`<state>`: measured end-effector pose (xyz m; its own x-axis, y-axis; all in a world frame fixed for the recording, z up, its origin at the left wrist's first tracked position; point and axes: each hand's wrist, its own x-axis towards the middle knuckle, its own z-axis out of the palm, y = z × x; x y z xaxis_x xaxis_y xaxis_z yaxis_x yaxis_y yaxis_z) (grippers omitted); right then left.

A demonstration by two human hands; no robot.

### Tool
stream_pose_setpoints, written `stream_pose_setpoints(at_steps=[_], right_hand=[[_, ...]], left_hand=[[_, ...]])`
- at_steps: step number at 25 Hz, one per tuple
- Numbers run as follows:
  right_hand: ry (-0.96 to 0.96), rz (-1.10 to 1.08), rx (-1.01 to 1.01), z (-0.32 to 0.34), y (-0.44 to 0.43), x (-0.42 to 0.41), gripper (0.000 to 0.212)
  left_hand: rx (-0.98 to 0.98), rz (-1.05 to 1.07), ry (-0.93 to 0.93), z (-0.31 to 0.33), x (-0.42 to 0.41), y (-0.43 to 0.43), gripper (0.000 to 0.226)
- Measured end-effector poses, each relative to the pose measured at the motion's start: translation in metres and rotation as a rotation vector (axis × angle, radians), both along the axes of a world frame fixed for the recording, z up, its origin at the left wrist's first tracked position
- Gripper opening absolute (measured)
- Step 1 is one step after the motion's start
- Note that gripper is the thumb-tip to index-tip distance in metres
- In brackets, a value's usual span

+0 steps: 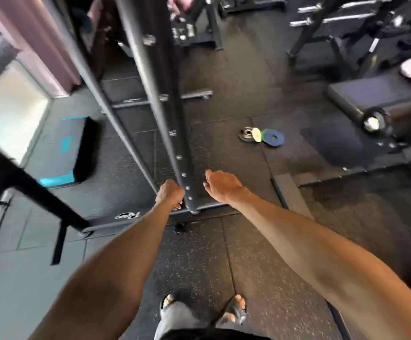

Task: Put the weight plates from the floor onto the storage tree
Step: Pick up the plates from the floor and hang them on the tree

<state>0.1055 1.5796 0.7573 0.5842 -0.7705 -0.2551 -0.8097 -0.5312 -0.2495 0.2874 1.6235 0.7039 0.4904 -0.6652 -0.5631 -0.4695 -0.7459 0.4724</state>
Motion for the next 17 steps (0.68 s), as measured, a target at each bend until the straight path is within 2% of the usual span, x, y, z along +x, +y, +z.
stream_pose_setpoints(at_steps=[3,8,12,17], right_hand=[[0.052,-0.121,0.057,-0.026,-0.023,-0.091,0.032],[0.096,-0.302,0.109,-0.061,-0.075,-0.207,0.032],[0.119,-0.376,0.180,-0.090,-0.149,-0.271,0.033],[0.143,-0.438,0.272,-0.117,-0.245,-0.315,0.034]], left_hand=[[0.057,-0.206,-0.002,-0.012,-0.100,-0.052,0.037],[0.080,-0.581,-0.128,-0.018,-0.227,-0.133,0.038],[0.072,-0.803,-0.270,-0.037,-0.292,-0.211,0.035],[0.104,-0.967,-0.320,-0.054,-0.333,-0.314,0.035]])
